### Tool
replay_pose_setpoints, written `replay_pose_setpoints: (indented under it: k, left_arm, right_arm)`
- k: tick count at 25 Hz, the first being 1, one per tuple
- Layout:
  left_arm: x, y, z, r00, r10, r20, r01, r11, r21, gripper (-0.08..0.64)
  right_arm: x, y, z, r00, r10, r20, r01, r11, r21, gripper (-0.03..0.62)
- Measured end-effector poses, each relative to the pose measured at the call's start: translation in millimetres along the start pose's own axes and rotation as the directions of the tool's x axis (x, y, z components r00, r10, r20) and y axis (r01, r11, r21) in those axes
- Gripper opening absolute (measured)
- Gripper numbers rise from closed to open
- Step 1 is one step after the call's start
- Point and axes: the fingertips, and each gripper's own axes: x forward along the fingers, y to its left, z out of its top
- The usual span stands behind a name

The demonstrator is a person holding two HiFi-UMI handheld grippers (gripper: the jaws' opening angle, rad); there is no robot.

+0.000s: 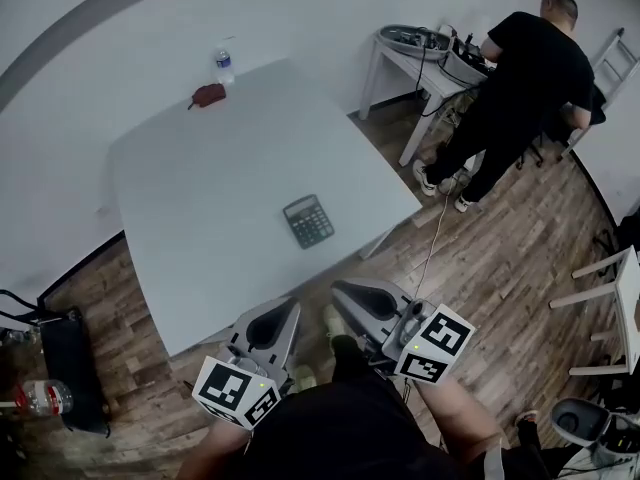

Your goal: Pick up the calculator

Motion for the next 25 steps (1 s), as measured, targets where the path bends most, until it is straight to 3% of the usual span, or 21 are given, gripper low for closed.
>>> replay_pose_setpoints:
  k: [6,10,17,21,25]
  left_arm:
    - [56,29,17,0.998,0.063,0.016,-0.062,0.998,-0.018,0.006]
    - [93,58,21,0.994,0.113,0.008,-0.112,0.993,-0.047,0.006]
    - [123,96,3,0.976,0.215,-0.035,-0.217,0.973,-0.078,0.006]
    - [142,113,-7,0.968,0.245,-0.047,-0.249,0.963,-0.1,0.006]
    - [159,129,-10,0.959,0.274,-0.067,-0.281,0.953,-0.112,0.006]
  right_arm:
    - [26,-77,15,0.996,0.04,-0.075,-0.039,0.999,0.014,0.015]
    - [53,-142,1,0.978,0.097,-0.182,-0.092,0.995,0.034,0.015]
    - [100,-236,-64,0.891,0.247,-0.381,-0.222,0.969,0.11,0.018]
    - [119,-270,-102,0.819,0.319,-0.477,-0.289,0.947,0.137,0.026]
    - [135,-307,-137,0.756,0.353,-0.551,-0.306,0.935,0.178,0.067]
